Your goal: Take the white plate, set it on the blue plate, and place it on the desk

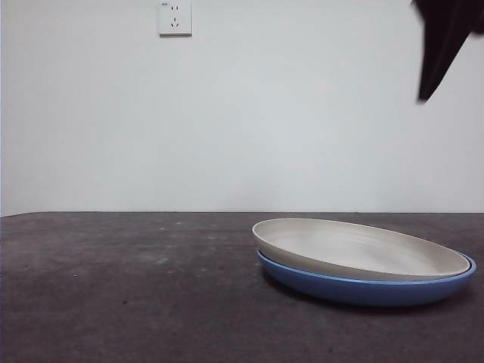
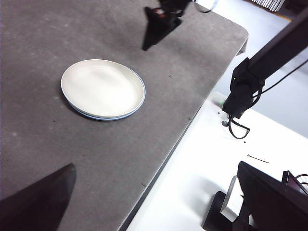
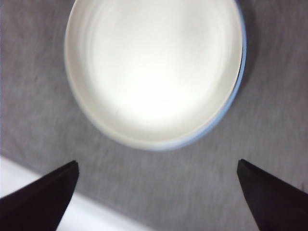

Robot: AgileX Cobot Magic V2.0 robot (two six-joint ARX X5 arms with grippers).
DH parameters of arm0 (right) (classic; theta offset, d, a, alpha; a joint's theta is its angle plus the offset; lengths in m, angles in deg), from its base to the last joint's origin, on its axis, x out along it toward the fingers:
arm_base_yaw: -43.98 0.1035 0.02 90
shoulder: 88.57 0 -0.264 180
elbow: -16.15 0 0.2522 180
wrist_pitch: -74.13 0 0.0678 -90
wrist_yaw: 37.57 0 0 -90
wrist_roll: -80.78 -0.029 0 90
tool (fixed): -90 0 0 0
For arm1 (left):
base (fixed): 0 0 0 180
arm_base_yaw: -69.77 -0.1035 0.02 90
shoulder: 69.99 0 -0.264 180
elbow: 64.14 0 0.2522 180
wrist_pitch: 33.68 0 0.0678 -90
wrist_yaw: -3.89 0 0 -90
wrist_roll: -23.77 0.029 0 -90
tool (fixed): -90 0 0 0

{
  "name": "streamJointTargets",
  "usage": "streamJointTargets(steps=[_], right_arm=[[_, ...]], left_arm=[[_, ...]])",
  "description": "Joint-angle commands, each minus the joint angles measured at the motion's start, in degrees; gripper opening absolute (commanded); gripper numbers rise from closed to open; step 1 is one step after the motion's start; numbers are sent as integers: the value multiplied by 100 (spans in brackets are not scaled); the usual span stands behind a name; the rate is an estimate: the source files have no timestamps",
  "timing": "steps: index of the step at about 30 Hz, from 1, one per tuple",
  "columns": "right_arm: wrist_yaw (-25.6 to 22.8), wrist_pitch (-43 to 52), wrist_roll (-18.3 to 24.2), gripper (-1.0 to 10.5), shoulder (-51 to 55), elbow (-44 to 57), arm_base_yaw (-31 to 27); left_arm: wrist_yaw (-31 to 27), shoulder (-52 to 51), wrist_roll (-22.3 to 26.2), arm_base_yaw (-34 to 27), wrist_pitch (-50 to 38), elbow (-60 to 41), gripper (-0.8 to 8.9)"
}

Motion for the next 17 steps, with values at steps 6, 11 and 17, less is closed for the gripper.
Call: streamJointTargets(steps=[6, 11, 17], right_arm=[[317, 1121, 227, 580, -1379, -107, -275], [448, 1384, 378, 580, -2087, -107, -367], [450, 1499, 549, 580, -2542, -107, -365]], left_arm=[[7, 22, 74, 46, -42, 57, 599], [4, 22, 72, 46, -42, 57, 599], [4, 22, 72, 46, -48, 57, 599]])
